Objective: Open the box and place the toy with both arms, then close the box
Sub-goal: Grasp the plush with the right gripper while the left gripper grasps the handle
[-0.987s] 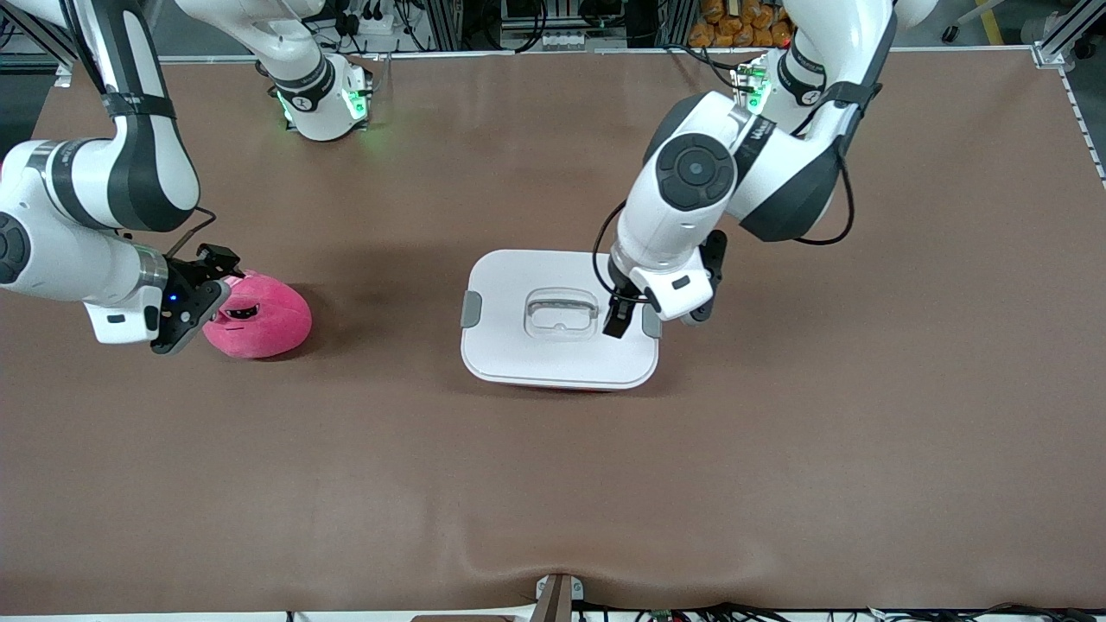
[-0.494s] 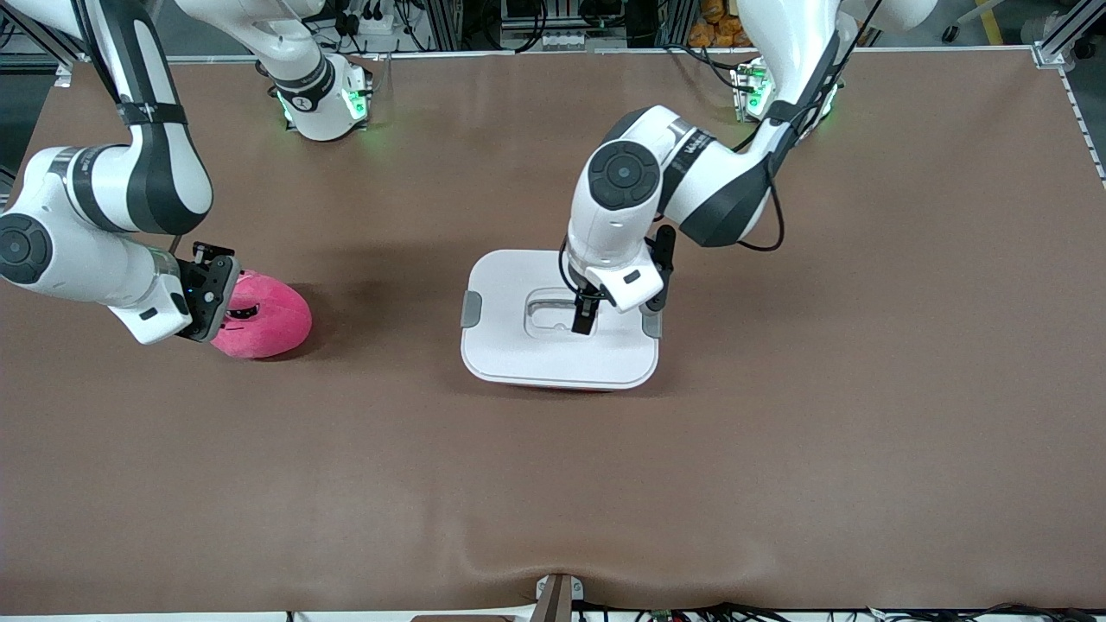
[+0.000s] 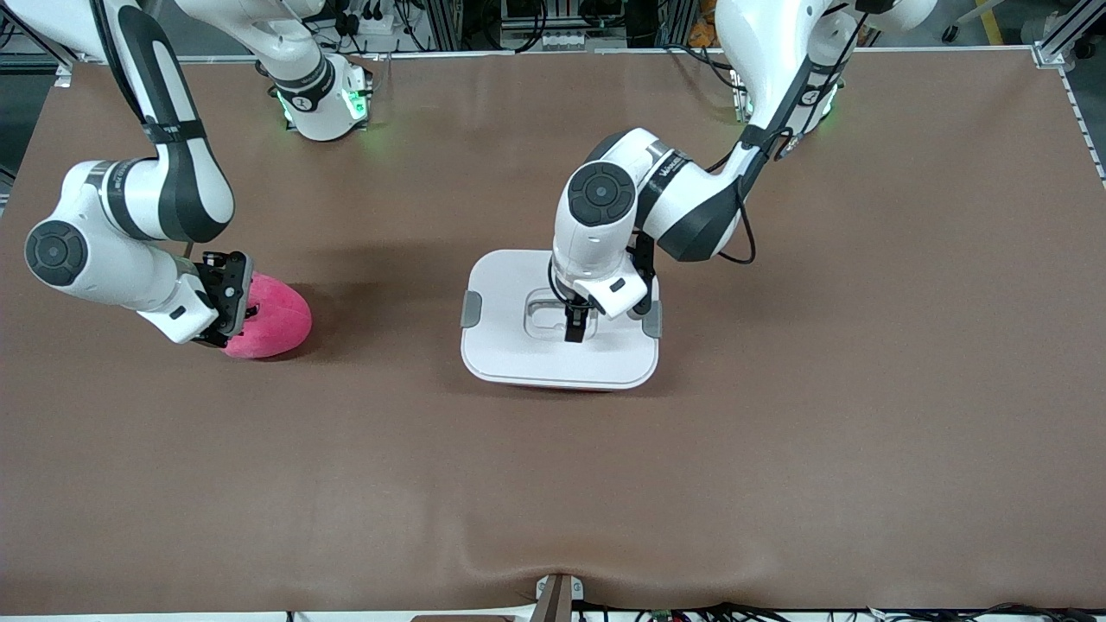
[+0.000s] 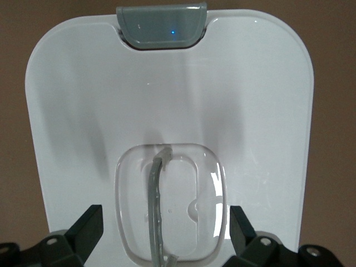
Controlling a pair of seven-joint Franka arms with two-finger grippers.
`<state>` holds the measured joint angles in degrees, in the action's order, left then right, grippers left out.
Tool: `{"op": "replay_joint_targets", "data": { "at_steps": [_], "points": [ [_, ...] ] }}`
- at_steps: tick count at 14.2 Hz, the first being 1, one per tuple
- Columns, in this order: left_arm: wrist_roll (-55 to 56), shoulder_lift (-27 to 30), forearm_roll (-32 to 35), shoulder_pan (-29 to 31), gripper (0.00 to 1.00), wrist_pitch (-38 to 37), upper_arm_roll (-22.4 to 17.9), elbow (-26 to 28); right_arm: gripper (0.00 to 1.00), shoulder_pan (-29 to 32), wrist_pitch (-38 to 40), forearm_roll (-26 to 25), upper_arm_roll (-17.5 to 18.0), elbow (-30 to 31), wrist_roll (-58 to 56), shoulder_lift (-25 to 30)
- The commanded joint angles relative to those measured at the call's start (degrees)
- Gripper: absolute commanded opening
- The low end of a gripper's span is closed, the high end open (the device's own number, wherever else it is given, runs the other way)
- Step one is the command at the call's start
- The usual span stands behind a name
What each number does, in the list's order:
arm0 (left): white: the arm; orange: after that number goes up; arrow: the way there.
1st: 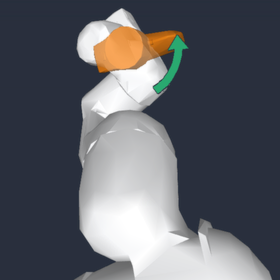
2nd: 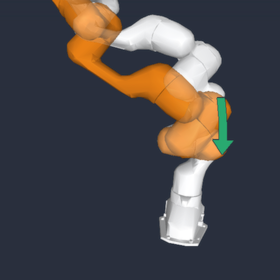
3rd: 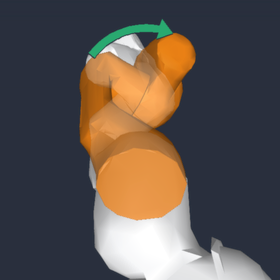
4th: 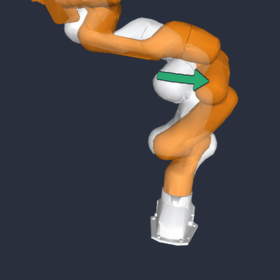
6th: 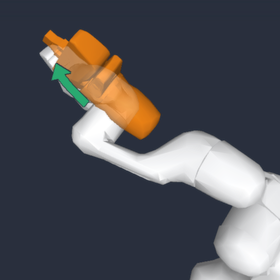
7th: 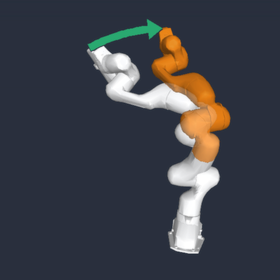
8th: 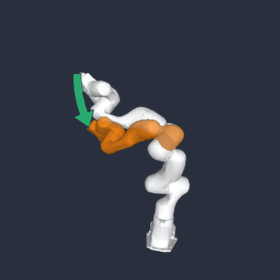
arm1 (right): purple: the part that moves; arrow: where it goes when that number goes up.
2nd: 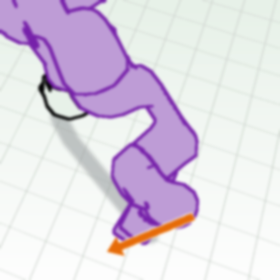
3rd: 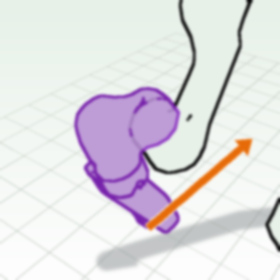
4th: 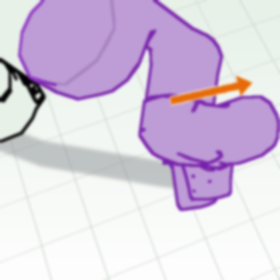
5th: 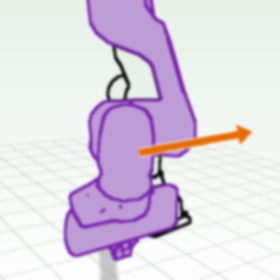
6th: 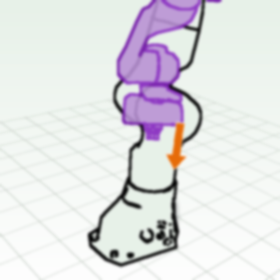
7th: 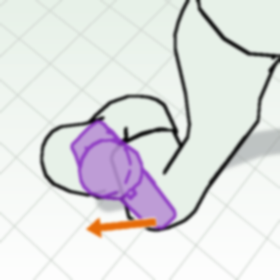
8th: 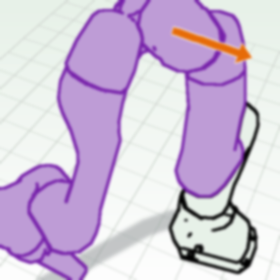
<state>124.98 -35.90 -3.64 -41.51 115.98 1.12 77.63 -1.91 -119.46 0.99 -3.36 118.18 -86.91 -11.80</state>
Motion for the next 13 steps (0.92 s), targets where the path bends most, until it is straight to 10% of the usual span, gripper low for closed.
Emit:
{"op": "replay_joint_targets", "data": {
  "at_steps": [1, 2, 3, 4, 13],
  "points": [
    [2.54, -1.18, 0.92, -1.28, 1.0, 0.65, -0.6, -1.43, 1.0, 0.77, -0.68, -0.99, 0.46, 0.3, -1.24, -0.24],
    [2.63, -1.27, 1.01, -1.64, 1.0, 1.35, -0.6, -1.43, 0.96, 0.77, -0.68, -0.99, 0.46, 0.3, -1.41, -0.24],
    [2.72, -1.19, 0.92, -2.25, 1.0, 1.53, -0.6, -1.34, 0.38, 0.77, -0.68, -0.99, 0.46, 0.3, -1.5, -0.24],
    [3.24, -1.19, 0.92, -2.43, 1.0, 1.53, -0.6, -1.34, 0.0, 0.86, -0.68, -0.99, 0.46, 0.3, -1.5, -0.24],
    [5.36, -1.8, 1.27, -2.43, 0.88, 2.15, -0.68, -0.64, 0.0, 0.95, -0.77, -0.99, 0.37, -0.49, -0.8, -0.06]
  ]
}}
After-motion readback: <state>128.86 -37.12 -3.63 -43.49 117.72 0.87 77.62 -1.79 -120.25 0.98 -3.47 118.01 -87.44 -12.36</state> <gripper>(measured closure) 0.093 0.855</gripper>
